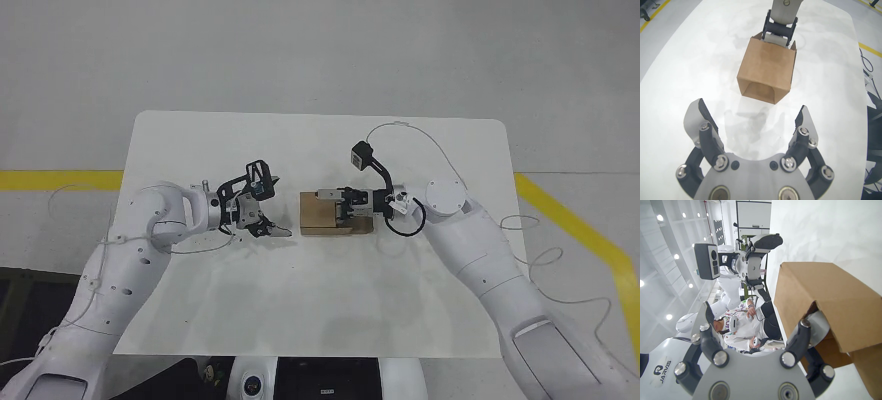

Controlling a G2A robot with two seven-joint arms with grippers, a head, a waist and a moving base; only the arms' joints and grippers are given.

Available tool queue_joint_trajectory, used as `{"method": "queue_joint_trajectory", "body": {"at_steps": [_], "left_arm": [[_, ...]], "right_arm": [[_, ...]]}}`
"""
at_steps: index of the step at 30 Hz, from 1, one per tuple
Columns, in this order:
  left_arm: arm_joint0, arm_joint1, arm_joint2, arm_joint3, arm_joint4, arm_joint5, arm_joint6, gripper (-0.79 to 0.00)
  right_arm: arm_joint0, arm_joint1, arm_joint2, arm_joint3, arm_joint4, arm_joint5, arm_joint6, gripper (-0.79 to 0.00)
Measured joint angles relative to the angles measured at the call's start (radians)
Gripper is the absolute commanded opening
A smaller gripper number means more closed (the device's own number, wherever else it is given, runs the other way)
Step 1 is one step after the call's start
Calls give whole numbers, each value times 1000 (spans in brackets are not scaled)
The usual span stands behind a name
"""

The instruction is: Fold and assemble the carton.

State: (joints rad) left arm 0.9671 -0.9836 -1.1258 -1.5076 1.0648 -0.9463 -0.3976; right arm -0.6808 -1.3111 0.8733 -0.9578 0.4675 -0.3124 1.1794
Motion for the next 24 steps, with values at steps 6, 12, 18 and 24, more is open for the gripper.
{"method": "queue_joint_trajectory", "body": {"at_steps": [6,12,18,24], "left_arm": [[-21,-18,65,38,175,50,178,0],[-66,-41,139,104,241,75,281,0],[-90,-55,171,146,245,77,335,0],[-95,-62,175,176,219,70,366,0]], "right_arm": [[-15,2,7,-8,7,20,11,0],[-15,-8,-1,15,29,27,8,0],[-10,-22,-14,53,52,16,-3,0],[-10,-40,-28,80,76,-28,-39,0]]}}
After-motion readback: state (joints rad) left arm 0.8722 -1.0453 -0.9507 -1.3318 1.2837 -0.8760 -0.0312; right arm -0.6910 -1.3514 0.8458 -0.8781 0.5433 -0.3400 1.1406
